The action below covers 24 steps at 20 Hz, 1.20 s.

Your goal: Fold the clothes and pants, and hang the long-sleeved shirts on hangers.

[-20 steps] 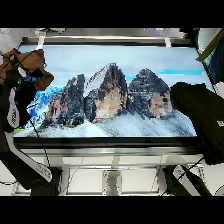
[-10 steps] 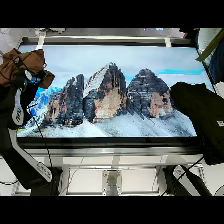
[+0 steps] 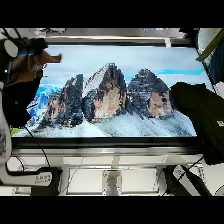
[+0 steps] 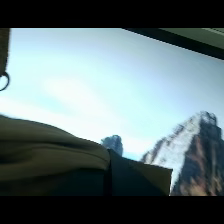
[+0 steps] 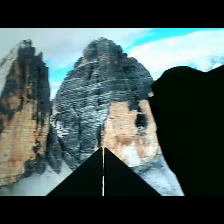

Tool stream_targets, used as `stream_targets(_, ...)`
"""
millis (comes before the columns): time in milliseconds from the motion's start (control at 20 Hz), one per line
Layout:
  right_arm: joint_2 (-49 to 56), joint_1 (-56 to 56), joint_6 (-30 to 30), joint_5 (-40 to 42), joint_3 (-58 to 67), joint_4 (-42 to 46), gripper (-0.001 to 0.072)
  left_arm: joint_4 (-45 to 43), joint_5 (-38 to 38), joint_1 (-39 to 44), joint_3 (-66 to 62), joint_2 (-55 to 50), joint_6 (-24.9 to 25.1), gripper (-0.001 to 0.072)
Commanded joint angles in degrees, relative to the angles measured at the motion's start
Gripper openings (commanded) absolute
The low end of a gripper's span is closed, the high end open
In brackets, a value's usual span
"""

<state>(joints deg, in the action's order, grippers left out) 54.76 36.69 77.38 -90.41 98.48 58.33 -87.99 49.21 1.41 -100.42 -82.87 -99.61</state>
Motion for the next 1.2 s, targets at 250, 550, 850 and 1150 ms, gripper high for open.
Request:
stream_targets(250, 1.66, -0.04, -2.05, 2.80, 0.07, 0.28, 0.0009, 0.17, 12.15, 40.76, 4.87, 6.86, 1.46, 0.0032)
stream_targets(550, 3.98, -0.04, -2.03, 2.71, -0.37, -0.74, 0.0009, 0.17, -9.81, 65.88, 6.47, -4.57, 1.46, 0.0030)
stream_targets(850, 6.54, -0.04, -2.05, 2.95, -0.37, -4.87, 0.0009, -0.09, -13.07, 66.53, 6.45, -6.69, 1.51, 0.0049)
stream_targets(1150, 9.73, -0.31, -2.08, 2.67, -0.81, -12.61, 0.0031, -16.46, 8.50, 48.57, 6.47, 5.40, 1.46, 0.0692)
